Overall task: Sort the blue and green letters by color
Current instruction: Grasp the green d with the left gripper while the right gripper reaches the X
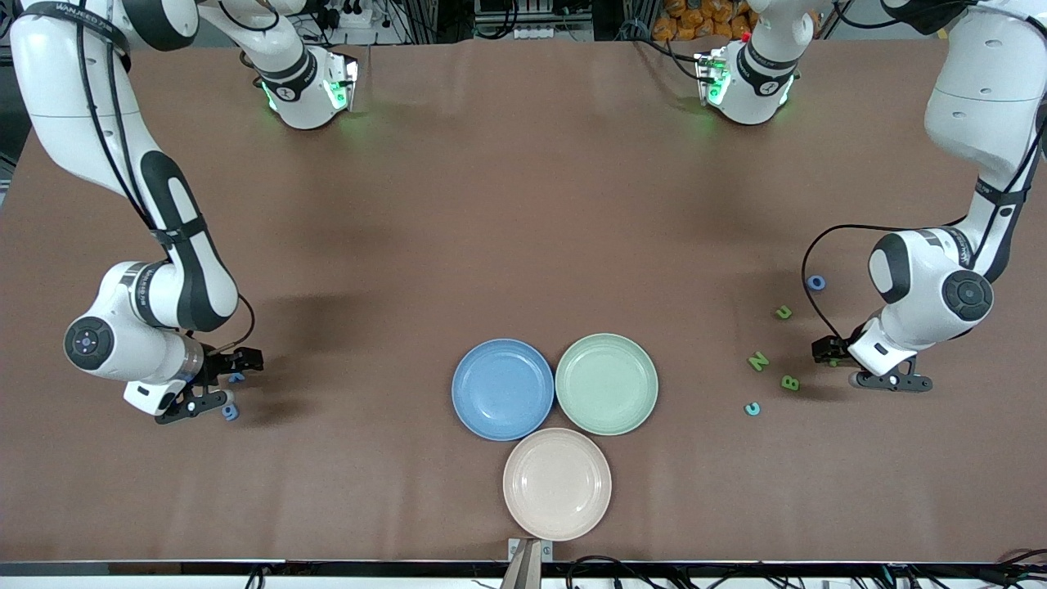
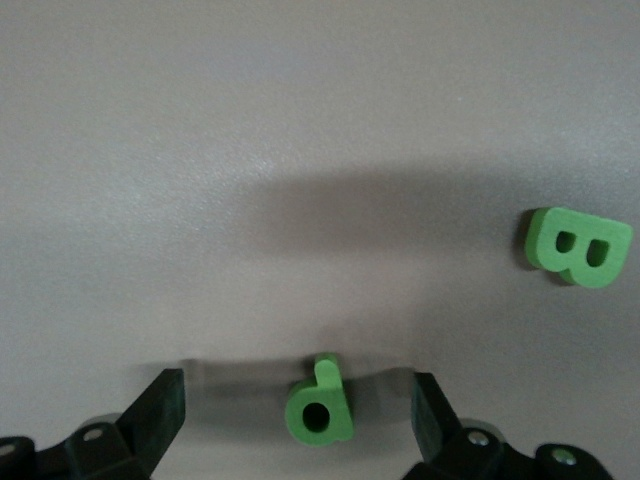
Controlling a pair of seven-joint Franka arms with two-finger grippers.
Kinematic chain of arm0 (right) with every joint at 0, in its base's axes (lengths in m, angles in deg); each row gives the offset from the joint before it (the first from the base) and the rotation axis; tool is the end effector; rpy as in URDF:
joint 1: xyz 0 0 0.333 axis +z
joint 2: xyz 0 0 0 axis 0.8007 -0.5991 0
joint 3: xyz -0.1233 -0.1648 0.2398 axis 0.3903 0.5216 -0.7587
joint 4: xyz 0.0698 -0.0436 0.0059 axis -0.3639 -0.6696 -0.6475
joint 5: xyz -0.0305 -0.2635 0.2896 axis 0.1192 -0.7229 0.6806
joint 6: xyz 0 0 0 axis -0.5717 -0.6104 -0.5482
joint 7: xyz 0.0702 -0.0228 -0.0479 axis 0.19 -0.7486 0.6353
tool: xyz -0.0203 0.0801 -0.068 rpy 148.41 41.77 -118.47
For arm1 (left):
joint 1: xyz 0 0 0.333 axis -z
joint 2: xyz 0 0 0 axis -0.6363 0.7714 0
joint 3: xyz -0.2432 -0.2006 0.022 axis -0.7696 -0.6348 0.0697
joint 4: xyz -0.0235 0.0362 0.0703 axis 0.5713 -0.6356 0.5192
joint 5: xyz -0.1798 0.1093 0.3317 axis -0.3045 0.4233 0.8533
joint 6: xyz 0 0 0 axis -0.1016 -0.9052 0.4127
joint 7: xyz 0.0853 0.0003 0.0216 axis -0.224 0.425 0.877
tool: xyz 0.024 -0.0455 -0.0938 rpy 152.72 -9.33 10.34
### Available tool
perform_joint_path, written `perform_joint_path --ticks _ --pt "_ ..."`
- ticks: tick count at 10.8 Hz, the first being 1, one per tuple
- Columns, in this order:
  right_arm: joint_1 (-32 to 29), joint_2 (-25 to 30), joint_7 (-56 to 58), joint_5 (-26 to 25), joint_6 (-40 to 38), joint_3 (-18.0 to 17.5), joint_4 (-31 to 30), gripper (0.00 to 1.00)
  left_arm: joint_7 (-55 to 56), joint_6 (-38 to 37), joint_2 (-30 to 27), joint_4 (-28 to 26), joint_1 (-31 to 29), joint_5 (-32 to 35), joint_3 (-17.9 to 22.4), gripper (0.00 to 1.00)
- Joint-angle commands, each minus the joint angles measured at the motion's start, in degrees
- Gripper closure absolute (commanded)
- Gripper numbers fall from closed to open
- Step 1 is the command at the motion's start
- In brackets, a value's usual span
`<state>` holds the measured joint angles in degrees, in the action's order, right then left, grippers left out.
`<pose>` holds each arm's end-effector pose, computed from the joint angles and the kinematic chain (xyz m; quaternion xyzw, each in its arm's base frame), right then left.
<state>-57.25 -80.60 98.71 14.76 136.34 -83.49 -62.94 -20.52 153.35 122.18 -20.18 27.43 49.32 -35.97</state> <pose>0.6751 -0.0496 0.1965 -0.9870 -0.1574 0.0300 0.0134 0.6308 0.0828 0.1725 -0.9979 0.0549 -0.0320 0.0117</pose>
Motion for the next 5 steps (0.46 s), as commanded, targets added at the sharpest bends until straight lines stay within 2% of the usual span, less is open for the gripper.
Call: perform_joint_path --ticks 1,3,4,5 --pt "-0.42 -0.13 0.9 0.04 3.59 -0.12 -2.12 0.0 -0.57 1.05 -1.11 -1.83 0.13 0.87 0.04 0.23" --pt "-1.03 -0.04 1.16 0.04 5.46 -0.12 -3.63 0.0 -0.48 1.05 -0.93 -1.74 0.31 0.78 0.04 0.65" --pt "-1.3 -0.04 1.25 0.04 5.54 -0.12 -3.81 0.0 -0.48 1.05 -0.93 -1.74 0.48 0.78 0.12 0.77" --pt "-1.47 -0.04 1.25 0.04 5.37 -0.12 -3.98 0.0 -0.48 1.05 -0.93 -1.74 0.66 0.95 0.12 0.85"
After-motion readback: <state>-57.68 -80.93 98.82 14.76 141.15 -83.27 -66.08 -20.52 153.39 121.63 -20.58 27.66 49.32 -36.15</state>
